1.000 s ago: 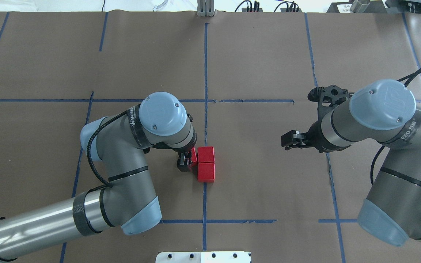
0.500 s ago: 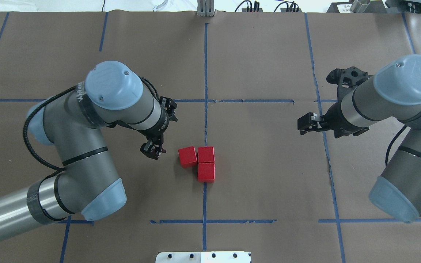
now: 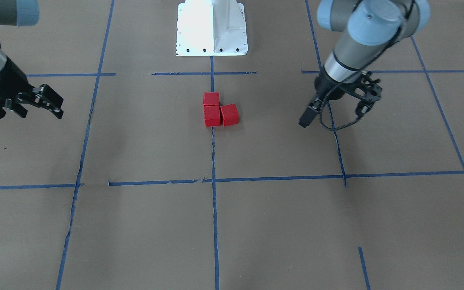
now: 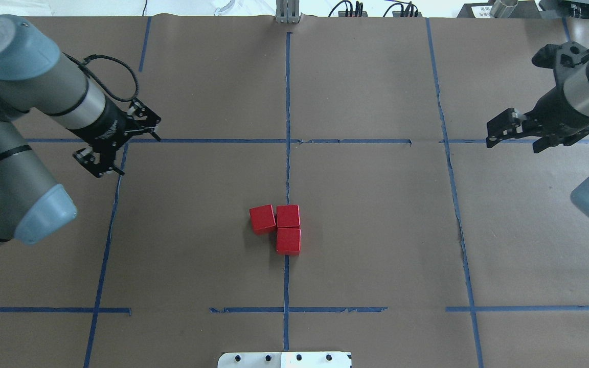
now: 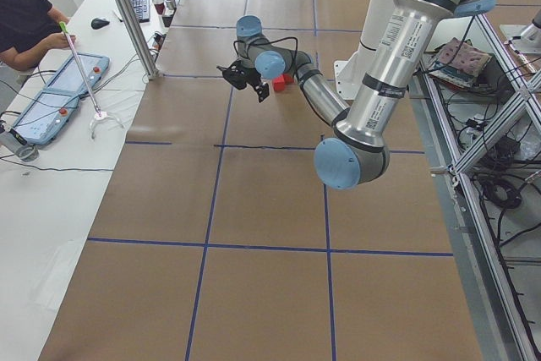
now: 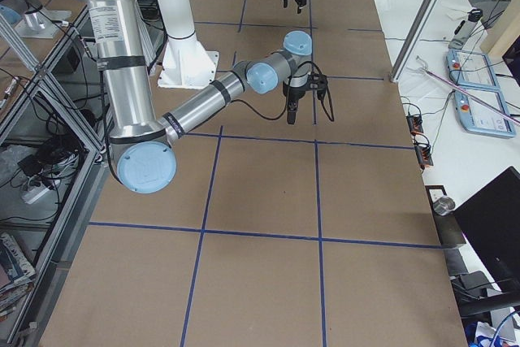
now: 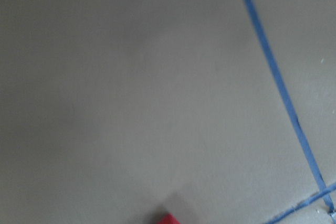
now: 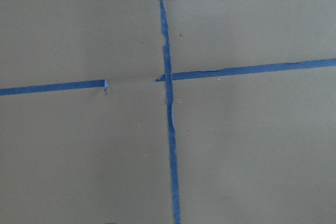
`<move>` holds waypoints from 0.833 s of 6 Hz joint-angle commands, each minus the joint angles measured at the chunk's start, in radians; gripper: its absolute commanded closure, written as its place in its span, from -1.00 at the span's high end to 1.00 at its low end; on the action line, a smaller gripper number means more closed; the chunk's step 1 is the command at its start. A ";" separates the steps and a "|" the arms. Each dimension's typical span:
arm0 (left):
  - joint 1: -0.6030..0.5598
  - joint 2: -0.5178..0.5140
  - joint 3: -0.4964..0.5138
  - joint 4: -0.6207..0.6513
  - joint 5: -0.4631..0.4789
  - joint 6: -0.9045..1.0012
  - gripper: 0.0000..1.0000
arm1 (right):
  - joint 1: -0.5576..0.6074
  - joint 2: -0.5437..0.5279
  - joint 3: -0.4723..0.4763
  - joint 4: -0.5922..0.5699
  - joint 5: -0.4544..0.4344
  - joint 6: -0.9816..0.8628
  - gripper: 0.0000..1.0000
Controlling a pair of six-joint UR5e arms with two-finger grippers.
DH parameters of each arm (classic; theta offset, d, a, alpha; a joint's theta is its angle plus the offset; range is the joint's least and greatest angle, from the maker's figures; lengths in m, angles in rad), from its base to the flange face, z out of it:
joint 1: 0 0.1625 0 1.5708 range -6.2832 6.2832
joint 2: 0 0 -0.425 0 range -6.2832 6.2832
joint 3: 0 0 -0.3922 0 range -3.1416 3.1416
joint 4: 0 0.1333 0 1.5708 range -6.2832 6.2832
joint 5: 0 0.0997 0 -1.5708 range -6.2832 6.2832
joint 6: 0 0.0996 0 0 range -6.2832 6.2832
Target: Form red blocks into L shape at center
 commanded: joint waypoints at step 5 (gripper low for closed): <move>-0.576 0.356 0.104 0.006 -0.179 1.472 1.00 | 0.424 -0.288 -0.121 -0.056 0.059 -0.749 1.00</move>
